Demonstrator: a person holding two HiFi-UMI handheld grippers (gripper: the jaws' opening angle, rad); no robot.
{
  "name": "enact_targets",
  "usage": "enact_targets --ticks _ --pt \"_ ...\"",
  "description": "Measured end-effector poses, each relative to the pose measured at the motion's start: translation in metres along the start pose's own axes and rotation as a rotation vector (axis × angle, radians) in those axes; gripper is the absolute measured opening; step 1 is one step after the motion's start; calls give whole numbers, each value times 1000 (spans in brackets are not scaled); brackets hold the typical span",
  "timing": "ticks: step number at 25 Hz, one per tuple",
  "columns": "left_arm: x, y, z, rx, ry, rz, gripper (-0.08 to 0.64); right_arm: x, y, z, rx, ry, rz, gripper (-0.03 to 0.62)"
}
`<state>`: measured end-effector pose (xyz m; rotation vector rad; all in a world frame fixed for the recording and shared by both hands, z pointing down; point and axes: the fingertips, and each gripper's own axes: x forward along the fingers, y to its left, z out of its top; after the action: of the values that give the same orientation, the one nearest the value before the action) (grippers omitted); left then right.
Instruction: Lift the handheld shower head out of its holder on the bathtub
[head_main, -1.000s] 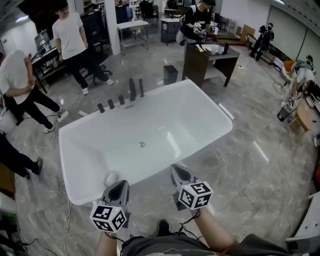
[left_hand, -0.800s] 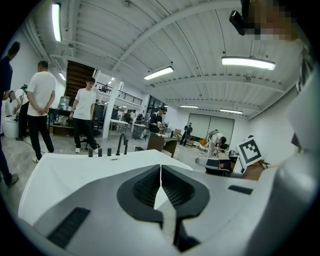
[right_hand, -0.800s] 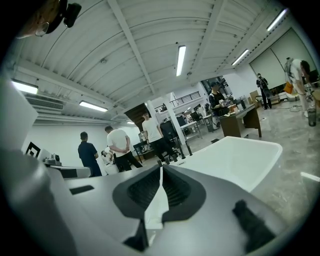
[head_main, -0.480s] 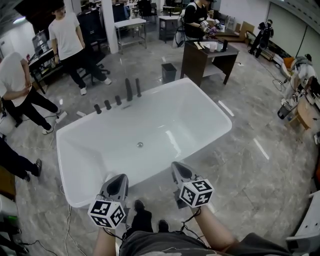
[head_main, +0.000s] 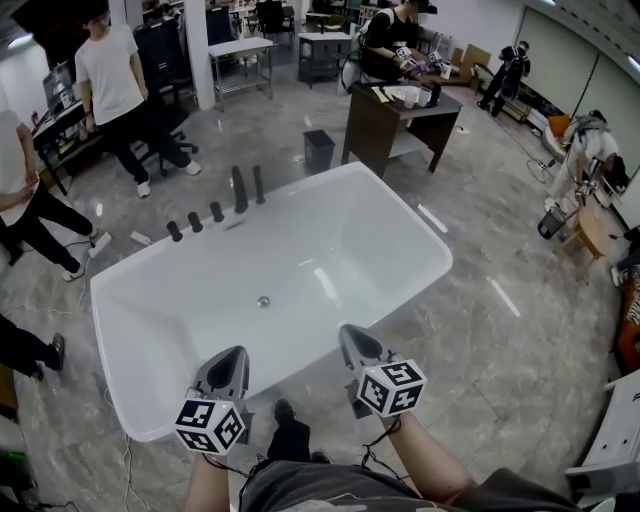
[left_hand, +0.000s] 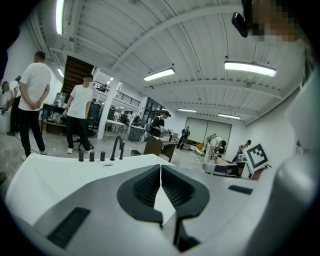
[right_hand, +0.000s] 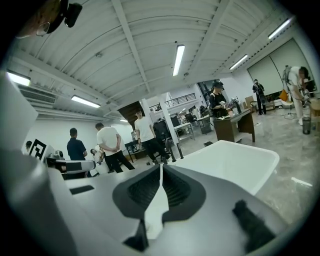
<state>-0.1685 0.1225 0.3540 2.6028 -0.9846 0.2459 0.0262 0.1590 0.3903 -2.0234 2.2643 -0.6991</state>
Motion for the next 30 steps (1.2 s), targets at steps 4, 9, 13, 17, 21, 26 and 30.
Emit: enact_targets --ticks 4,9,13,17,21,26,30 --pt "34 25 11 -7 4 -24 17 32 -17 11 4 2 -40 31" --pt "71 60 28 -14 1 -35 17 78 -28 26 -2 5 -66 31" --pt "97 87 45 -22 3 -45 17 115 -30 45 -21 7 -75 31" --pt "117 112 57 -43 2 -51 17 143 -30 54 -39 26 -85 31" --pt "137 137 63 -70 -2 -63 17 169 -34 57 -57 45 -101 31" --pt "155 160 62 -76 16 -63 17 201 -44 62 -42 37 -116 31" --pt "166 173 60 -105 25 -39 17 222 -57 75 -57 24 -111 32"
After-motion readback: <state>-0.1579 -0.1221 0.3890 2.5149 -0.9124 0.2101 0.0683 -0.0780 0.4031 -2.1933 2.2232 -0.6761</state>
